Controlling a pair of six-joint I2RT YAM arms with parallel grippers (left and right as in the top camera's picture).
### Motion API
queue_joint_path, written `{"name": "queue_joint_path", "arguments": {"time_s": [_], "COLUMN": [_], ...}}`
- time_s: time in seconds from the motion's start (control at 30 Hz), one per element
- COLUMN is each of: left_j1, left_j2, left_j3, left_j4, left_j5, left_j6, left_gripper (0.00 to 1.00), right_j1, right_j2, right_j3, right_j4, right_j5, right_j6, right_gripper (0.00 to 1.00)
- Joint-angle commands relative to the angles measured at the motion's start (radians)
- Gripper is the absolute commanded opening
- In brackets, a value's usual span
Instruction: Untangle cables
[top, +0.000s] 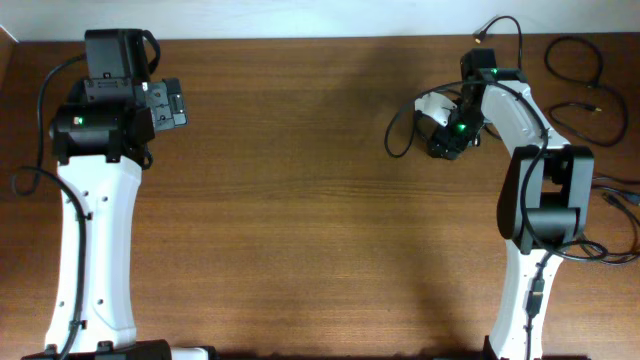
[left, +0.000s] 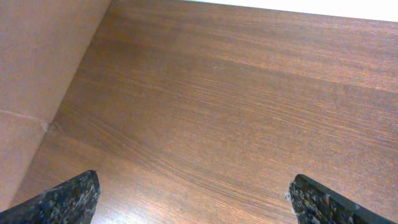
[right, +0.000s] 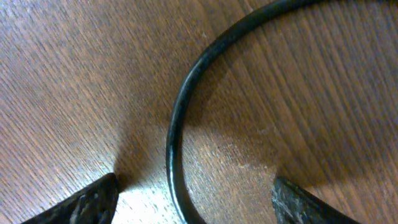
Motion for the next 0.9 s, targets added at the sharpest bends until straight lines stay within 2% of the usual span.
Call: {"name": "queue_joint_path", "arguments": {"time_s": [0.0, 0.13, 0.27, 0.4, 0.6, 0.63, 0.67, 0.7, 0.77, 0.87], "left_j1": [0.002, 0.002, 0.002, 0.002, 0.002, 0.002, 0.002, 0.002, 0.002, 0.002], "left_j2": [-0.014, -0.014, -0.014, -0.014, -0.014, -0.014, -0.014, -0.014, -0.014, -0.014], "left_j3": [0.018, 0.018, 0.018, 0.018, 0.018, 0.018, 0.018, 0.018, 0.018, 0.018], "left_j4": [0.000, -0.001, -0.004, -0.005, -0.005, -0.005, -0.005, -0.005, -0.004, -0.009], "left_j5": [0.004, 0.004, 0.004, 0.004, 0.008, 0.008, 0.012, 0.011, 0.012, 0.012], "left_j6": [0.016, 0.016, 0.016, 0.016, 0.016, 0.016, 0.016, 0.016, 0.016, 0.016], "left_gripper": [0.99, 0.99, 0.99, 0.99, 0.99, 0.99, 0.99, 0.99, 0.99, 0.99], "right_j1": [0.000, -0.001, -0.002, -0.042, -0.067, -0.066, -0.064, -0.057, -0.027, 0.020], "right_j2": [0.048, 0.047, 0.047, 0.047, 0.047, 0.047, 0.047, 0.047, 0.047, 0.047], "right_j3": [-0.140, -0.145, -0.048, 0.217, 0.249, 0.249, 0.249, 0.249, 0.249, 0.249], "right_j4": [0.046, 0.140, 0.332, 0.381, 0.367, 0.356, 0.346, 0.330, 0.314, 0.306], "right_j5": [-0.003, -0.006, 0.021, 0.090, 0.098, 0.096, 0.094, 0.084, 0.011, 0.027], "right_j6": [0.004, 0.014, 0.213, 0.462, 0.477, 0.477, 0.476, 0.476, 0.476, 0.477], "right_gripper": [0.04, 0.04, 0.04, 0.04, 0.04, 0.51, 0.39, 0.04, 0.04, 0.04]}}
